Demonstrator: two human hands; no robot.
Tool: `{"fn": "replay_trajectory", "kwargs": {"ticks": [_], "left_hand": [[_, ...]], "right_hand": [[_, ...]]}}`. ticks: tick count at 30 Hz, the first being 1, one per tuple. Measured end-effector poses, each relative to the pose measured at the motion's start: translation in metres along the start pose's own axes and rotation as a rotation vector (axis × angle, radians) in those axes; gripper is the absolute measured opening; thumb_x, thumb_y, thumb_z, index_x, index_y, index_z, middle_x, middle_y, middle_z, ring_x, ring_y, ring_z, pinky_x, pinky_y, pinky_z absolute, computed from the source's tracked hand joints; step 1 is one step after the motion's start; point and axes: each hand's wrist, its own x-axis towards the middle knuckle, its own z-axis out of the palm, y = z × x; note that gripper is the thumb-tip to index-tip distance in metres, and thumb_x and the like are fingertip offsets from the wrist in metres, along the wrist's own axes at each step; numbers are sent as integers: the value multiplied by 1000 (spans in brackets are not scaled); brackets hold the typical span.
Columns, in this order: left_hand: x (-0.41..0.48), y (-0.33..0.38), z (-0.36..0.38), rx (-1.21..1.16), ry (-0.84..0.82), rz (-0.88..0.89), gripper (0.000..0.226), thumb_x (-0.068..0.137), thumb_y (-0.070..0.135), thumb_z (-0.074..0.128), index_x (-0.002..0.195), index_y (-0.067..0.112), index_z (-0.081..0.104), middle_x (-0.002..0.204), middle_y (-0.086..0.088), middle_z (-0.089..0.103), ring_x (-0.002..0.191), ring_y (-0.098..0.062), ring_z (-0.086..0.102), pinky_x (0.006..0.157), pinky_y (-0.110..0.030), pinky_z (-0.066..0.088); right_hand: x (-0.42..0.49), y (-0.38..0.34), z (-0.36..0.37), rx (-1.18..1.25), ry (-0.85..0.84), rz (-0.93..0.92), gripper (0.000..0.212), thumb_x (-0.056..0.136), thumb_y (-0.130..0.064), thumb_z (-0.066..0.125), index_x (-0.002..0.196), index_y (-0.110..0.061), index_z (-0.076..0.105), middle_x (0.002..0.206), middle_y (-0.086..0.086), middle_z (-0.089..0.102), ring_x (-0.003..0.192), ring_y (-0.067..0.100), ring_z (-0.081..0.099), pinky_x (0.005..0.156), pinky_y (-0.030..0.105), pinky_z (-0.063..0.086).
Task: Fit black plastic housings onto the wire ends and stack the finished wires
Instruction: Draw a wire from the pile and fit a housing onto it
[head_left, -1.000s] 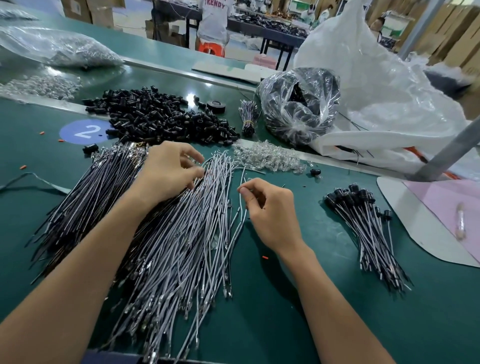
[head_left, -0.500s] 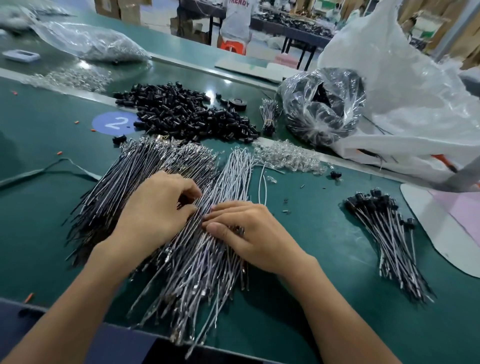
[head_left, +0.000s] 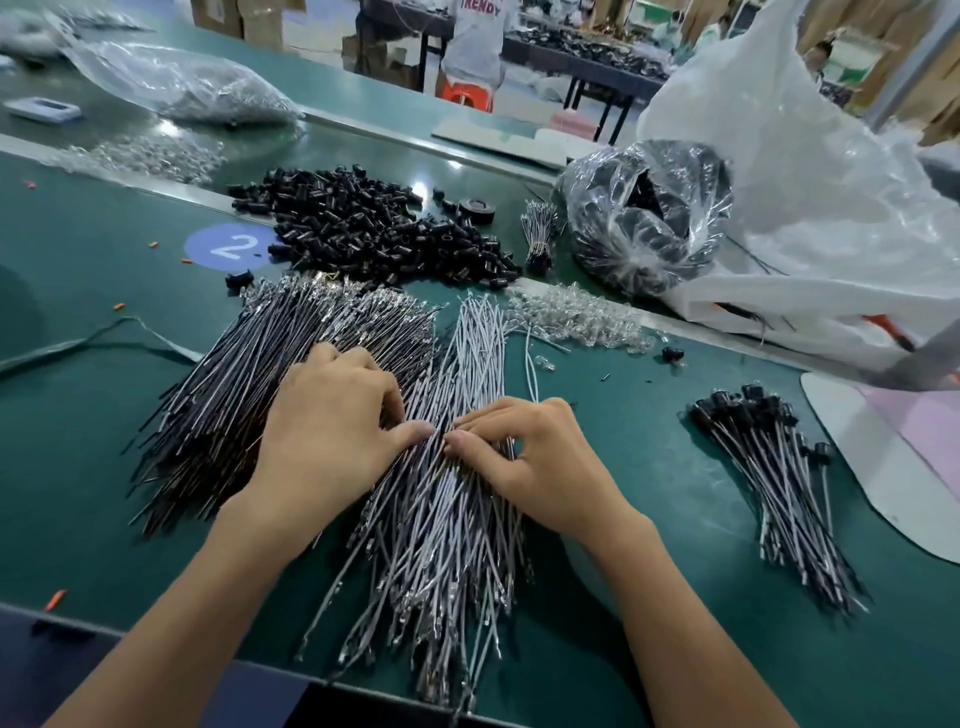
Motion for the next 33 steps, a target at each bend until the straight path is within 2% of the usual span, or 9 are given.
{"fn": "replay_trajectory", "kwargs": {"ticks": [4, 7, 10, 14, 18, 20, 23, 26, 33], "left_hand": [[2, 8, 5, 115, -74, -8, 37, 82, 66, 59, 84, 31, 71, 106, 9, 51, 110, -18, 39, 95, -36, 35], [4, 12, 9, 46, -76, -9, 23, 87, 54, 63, 82, 32, 69, 105, 9, 48, 111, -18, 36, 95, -36, 32], [9, 9, 7, -102, -23, -54, 20, 87, 42, 68, 71, 33, 60, 97, 9, 54, 106, -19, 43, 91, -36, 36], [19, 7, 2, -308, -17, -142, 26, 89, 35, 68, 65, 29, 60, 80, 4, 61, 89, -20, 56, 82, -36, 46], [28, 10, -1, -632, -13, -180, 19, 92, 27, 65, 76, 18, 68, 63, 5, 66, 63, -4, 61, 56, -19, 44], [31, 17, -2, -868, -73, -177, 16, 94, 21, 64, 80, 14, 69, 63, 4, 71, 52, 3, 59, 48, -9, 42], [34, 26, -2, -1001, -171, -142, 12, 93, 18, 64, 85, 12, 70, 68, 0, 74, 48, 3, 57, 46, -10, 42], [33, 34, 2, -1045, -287, -87, 9, 90, 18, 67, 85, 13, 72, 72, -5, 75, 54, -6, 58, 49, -15, 44], [28, 44, 10, -1090, -349, 2, 7, 88, 15, 69, 86, 9, 70, 70, -7, 74, 51, -5, 54, 46, -12, 40]], "right_hand": [[0, -1, 0, 12, 4, -8, 16, 88, -26, 68, 85, -16, 80, 87, -6, 76, 88, 1, 67, 80, 34, 55], [0, -1, 0, 25, 1, -1, 15, 89, -24, 69, 86, -14, 80, 88, -4, 76, 89, 1, 67, 81, 31, 55], [0, -1, 0, 60, -10, 30, 15, 90, -23, 69, 87, -14, 80, 90, -4, 76, 91, 2, 67, 82, 30, 54], [0, -2, 1, 110, -7, 65, 17, 91, -24, 68, 87, -13, 80, 90, -3, 76, 88, 5, 68, 80, 33, 55], [1, 0, 1, 204, 80, 108, 23, 94, -27, 64, 85, -11, 78, 79, 2, 75, 76, 21, 69, 71, 44, 53], [3, -1, 0, 284, 166, 115, 20, 95, -24, 64, 91, -11, 77, 80, 2, 75, 77, 21, 70, 73, 44, 54], [5, -1, -2, 428, 315, 172, 14, 96, -16, 61, 100, -14, 74, 87, 2, 75, 83, 17, 71, 77, 39, 58], [7, 1, -9, 609, 427, 260, 14, 97, -16, 60, 97, -14, 74, 83, 5, 75, 75, 15, 69, 71, 28, 55], [7, 2, -18, 828, 451, 375, 5, 90, -11, 68, 87, -8, 71, 70, 1, 69, 61, 8, 59, 60, 20, 49]]}}
